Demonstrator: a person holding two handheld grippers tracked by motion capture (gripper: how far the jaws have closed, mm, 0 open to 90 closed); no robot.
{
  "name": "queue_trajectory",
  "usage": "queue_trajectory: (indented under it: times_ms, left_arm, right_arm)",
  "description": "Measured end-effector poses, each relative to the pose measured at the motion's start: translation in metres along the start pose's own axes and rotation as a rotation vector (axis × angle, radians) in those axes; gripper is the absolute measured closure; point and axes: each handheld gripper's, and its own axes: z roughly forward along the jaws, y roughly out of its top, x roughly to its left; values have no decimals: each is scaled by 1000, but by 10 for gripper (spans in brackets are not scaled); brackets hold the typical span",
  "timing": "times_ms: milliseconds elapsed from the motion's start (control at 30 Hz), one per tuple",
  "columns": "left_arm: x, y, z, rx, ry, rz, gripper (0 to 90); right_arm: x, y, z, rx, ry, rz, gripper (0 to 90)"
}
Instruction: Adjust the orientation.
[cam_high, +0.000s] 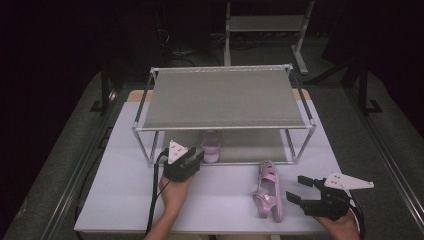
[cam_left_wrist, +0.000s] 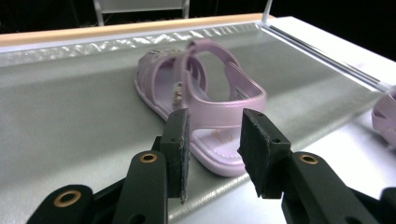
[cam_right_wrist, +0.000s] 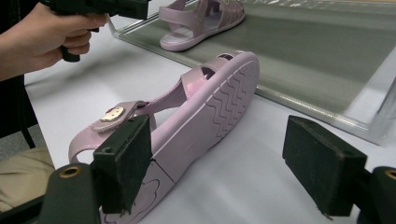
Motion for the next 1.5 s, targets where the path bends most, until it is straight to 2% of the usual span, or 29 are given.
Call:
queue_trajectory:
  times_ms: [367,500,700,833,1000,1133,1267,1333,1500]
  left_arm:
    - [-4,0,-20,9,-64,13,603]
    - [-8,0,-30,11,-84,37,583]
    - [-16,-5,-45,20,-136,71,551]
    - [-15,-10,-57,22,-159,94,508]
    - [-6,-13,-73,14,-174,88,465]
    - [1,-14,-84,19,-196,86,429]
    - [7,-17,-93,35,-211,102,388]
    - [10,-19,-98,35,-211,113,376]
    - [16,-25,-107,25,-218,101,351]
  right_arm:
    - [1,0,0,-2,-2,0,234]
    - [0,1,0,-3,-2,5,234]
    - [1,1,0,-6,2,15,258]
    - [5,4,0,-16,11,21,301]
    - [11,8,3,-17,16,26,371]
    - [20,13,4,-18,-6,1,453]
    - [27,16,3,-26,-30,2,566]
    - [30,18,5,-18,-27,-2,596]
    - [37,21,9,-2,-39,-24,673]
